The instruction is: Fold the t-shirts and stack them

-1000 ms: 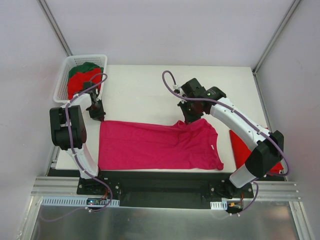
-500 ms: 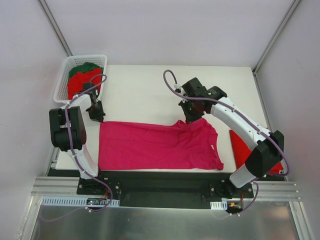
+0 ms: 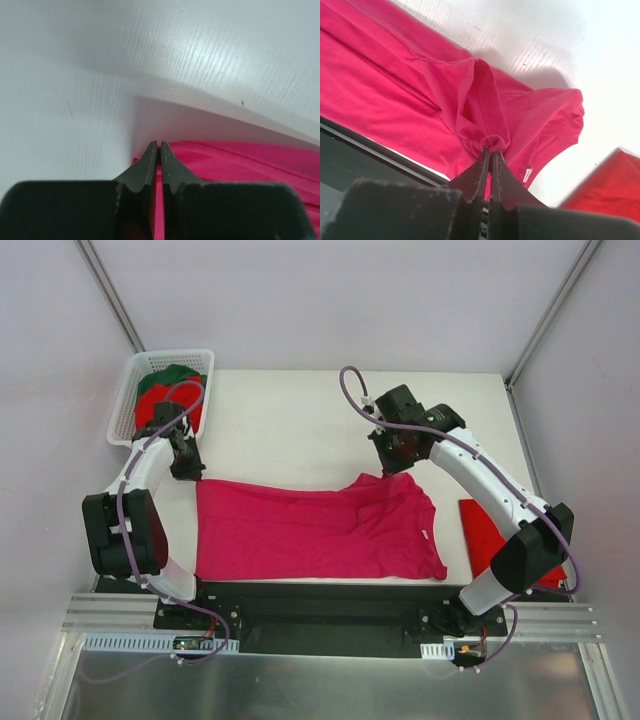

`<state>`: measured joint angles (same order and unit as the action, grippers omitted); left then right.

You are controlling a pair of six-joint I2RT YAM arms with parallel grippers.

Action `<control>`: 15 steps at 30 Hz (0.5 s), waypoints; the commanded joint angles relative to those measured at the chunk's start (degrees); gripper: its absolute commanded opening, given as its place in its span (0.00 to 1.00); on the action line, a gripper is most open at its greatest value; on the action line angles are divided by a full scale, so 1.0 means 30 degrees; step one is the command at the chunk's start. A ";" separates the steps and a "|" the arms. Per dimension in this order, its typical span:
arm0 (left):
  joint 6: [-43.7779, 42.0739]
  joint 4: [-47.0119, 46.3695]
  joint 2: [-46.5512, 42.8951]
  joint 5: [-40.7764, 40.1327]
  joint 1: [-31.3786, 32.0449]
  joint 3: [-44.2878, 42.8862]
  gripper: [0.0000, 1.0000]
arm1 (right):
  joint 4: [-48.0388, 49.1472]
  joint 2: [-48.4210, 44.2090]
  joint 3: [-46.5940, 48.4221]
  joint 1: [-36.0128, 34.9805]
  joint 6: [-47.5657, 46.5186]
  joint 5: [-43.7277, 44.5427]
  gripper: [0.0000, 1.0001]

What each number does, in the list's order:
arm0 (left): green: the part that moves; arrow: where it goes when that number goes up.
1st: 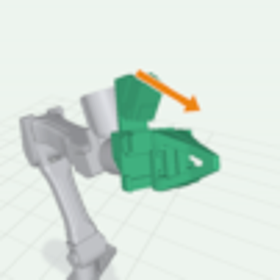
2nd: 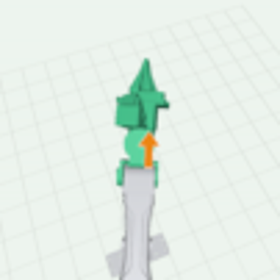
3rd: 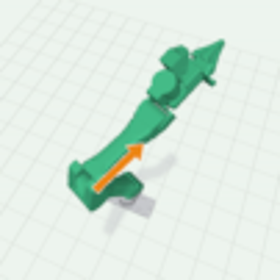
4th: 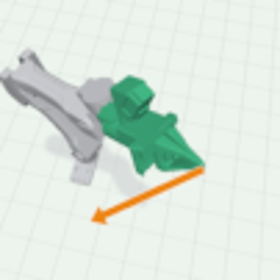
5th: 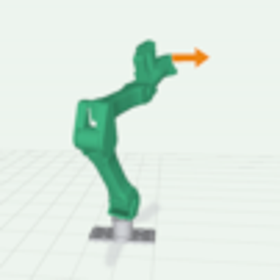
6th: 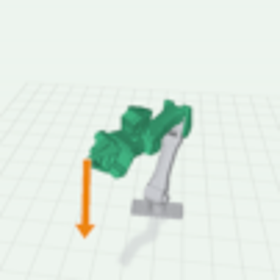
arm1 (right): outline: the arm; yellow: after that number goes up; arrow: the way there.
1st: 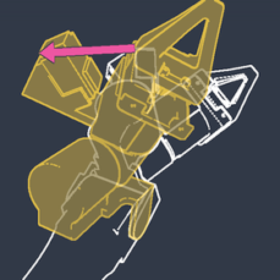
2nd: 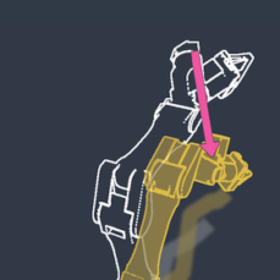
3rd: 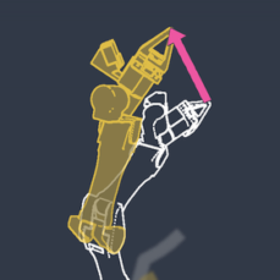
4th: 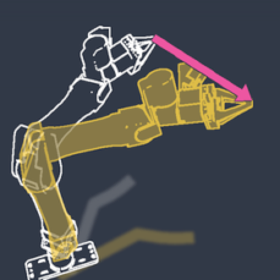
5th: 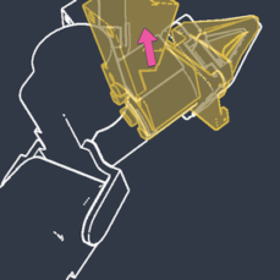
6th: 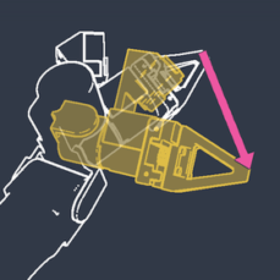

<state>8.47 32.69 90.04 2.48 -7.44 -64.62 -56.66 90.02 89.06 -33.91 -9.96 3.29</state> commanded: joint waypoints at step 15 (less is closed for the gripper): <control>0.0282 0.1994 -0.2563 -0.1236 0.0254 -0.0399 0.00 | -0.0828 0.1135 0.2715 0.1430 -0.0373 0.1189 0.01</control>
<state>9.02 36.69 83.77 1.85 -7.07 -62.52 -57.82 92.14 92.38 -30.39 -10.20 6.04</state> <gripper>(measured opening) 0.010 0.031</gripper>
